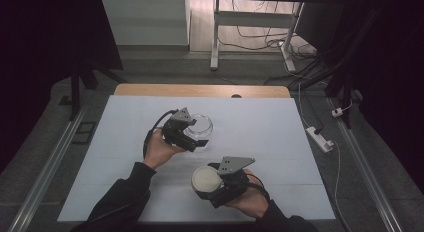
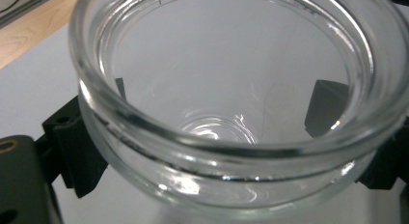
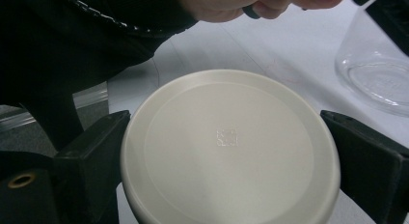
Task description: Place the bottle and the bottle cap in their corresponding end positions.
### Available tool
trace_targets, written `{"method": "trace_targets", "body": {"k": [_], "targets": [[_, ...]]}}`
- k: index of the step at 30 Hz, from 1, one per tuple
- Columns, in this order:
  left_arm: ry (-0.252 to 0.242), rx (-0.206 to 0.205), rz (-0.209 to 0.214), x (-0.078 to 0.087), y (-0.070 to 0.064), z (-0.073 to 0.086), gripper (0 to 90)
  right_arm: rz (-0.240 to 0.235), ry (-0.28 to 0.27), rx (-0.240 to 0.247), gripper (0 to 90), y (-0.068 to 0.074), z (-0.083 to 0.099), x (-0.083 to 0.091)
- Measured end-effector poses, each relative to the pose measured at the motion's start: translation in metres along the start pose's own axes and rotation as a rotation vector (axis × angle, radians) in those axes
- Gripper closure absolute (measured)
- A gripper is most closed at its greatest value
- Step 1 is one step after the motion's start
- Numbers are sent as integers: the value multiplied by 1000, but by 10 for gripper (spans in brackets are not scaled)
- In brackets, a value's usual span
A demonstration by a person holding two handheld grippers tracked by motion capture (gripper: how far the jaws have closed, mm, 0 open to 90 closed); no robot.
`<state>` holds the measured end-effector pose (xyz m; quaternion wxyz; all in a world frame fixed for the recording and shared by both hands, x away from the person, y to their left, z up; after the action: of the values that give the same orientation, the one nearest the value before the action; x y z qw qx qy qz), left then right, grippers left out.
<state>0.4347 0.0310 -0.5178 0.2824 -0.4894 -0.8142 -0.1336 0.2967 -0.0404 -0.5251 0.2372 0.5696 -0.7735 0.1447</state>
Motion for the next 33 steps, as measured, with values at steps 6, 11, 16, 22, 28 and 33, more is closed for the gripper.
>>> {"method": "trace_targets", "body": {"k": [6, 11, 16, 22, 28, 33], "targets": [[1, 1, -9, -7, 7, -3, 73, 2, 10, -1, 76, -1, 4, -5], [5, 6, -19, -10, 14, -3, 73, 0, 17, -1, 76, -2, 6, -9], [10, 9, -33, -15, 22, -3, 73, 9, 22, 7, 76, -4, 10, -15], [8, 12, -43, -21, 28, -2, 73, 24, 32, 15, 76, -10, 15, -23], [5, 12, -49, -27, 34, -1, 74, 33, 49, 22, 76, -14, 23, -31], [6, 15, -54, -33, 38, 0, 73, 35, 55, 11, 76, -20, 27, -34]]}}
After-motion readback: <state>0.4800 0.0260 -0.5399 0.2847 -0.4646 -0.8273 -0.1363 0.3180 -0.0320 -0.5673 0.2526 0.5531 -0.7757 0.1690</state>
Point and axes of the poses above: each handheld gripper's, and its own axes: x roughly backward along the jaws, z roughly out of its underside, y roughly to its left, the point moved 10 cm from there along -x, roughly forward along the jaws, and after that the axes turned 1 degree about z, right-handed, at the moved point
